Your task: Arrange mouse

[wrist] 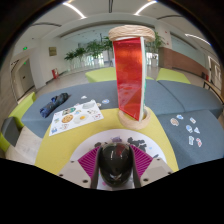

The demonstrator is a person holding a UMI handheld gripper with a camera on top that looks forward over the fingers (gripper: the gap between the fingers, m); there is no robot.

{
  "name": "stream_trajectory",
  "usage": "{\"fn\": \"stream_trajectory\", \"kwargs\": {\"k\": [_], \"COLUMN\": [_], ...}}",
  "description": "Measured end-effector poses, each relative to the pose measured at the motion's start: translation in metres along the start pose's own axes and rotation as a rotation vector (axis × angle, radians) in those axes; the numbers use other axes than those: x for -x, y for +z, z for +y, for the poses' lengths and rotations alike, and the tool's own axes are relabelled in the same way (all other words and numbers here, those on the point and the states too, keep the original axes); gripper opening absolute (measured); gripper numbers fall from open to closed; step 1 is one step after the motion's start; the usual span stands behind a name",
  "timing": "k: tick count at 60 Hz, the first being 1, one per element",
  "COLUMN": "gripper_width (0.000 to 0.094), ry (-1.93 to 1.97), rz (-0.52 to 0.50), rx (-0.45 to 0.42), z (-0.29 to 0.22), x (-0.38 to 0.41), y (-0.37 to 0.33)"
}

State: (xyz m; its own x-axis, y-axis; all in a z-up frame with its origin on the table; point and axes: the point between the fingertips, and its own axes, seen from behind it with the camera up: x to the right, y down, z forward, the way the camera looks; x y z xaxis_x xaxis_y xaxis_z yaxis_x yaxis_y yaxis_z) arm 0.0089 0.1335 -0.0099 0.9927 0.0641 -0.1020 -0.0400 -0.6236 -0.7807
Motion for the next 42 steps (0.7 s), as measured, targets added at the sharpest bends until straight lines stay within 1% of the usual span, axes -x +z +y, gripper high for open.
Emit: {"fn": "stream_trajectory", "kwargs": {"k": [4, 5, 9, 10, 14, 23, 32, 42], "gripper_width": [0.0568, 0.0600, 0.0827, 0.0857, 0.0823, 0.0835, 0.0834, 0.0835], "ry": [-0.020, -0.024, -0.041, -0.045, -0.046, 0.016, -0.040, -0.067], "rz": [0.012, 0.023, 0.084, 0.093, 0.095, 0.013, -0.017, -0.008], "rx": [0.016, 0.015, -0.013, -0.025, -0.041, -0.079, -0.105, -0.147], "z": [0.000, -0.001, -0.009, -0.013, -0.022, -0.030, -0.012, 0.008], "x": [0.002, 0.000, -0.010, -0.011, -0.008, 0.022, 0.047, 0.070], "y": [0.000, -0.001, -0.009, -0.012, -0.029, -0.089, -0.162, -0.221]}}
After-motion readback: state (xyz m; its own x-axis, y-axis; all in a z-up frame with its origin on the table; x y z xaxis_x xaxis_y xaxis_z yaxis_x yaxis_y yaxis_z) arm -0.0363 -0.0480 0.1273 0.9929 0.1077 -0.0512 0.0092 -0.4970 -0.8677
